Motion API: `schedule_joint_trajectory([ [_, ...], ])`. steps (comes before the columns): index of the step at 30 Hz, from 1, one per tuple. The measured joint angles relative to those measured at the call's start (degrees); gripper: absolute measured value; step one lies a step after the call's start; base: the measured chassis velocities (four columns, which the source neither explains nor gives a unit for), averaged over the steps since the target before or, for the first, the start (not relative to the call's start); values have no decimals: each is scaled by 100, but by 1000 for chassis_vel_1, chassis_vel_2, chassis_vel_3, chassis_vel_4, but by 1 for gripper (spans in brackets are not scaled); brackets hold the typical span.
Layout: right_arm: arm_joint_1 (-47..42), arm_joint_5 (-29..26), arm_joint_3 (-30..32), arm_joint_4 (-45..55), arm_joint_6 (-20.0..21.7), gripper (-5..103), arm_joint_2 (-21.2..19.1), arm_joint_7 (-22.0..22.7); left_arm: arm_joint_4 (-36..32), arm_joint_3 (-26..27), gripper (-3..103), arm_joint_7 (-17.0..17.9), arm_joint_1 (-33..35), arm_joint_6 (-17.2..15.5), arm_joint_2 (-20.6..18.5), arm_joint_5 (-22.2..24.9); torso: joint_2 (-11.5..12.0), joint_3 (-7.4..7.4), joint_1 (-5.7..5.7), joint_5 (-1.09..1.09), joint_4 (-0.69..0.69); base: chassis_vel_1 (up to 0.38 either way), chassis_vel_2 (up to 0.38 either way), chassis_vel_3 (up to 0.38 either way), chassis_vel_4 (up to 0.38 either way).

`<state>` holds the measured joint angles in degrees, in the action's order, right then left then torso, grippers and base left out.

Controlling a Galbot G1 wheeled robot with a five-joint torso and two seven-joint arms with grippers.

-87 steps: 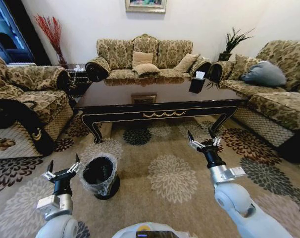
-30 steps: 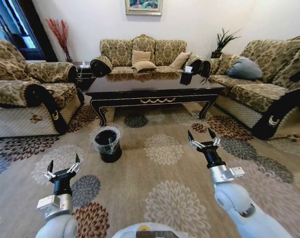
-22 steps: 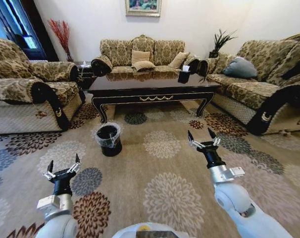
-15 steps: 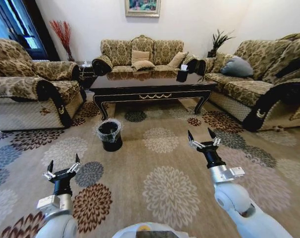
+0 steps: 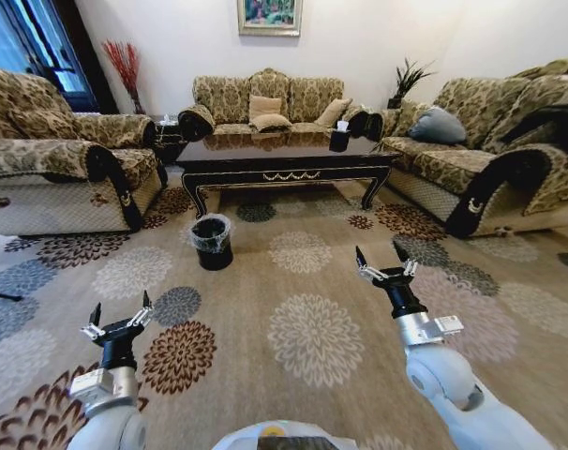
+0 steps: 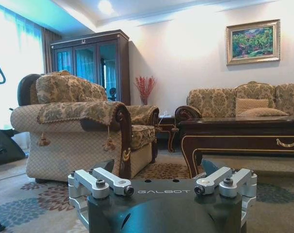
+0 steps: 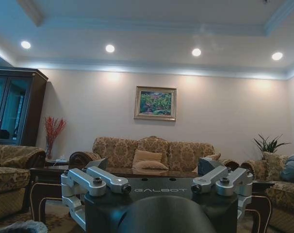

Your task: Move to the front of the table and pick up the trash from the floor, then place it into the trash bin.

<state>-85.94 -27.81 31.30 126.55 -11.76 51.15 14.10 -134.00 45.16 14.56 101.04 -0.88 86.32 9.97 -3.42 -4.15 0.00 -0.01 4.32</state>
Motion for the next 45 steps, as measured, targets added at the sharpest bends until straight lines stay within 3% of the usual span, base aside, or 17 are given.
schedule_joint_trajectory([
  [29,-1,0,0,0,0,100,0,0,0,0,100,0,1,0,0,0,-1,2,-1,0,0,201,-204,-197,201],
  [45,1,0,0,0,0,100,0,0,0,0,100,0,-1,0,0,0,1,1,0,1,0,14,-13,-17,7],
])
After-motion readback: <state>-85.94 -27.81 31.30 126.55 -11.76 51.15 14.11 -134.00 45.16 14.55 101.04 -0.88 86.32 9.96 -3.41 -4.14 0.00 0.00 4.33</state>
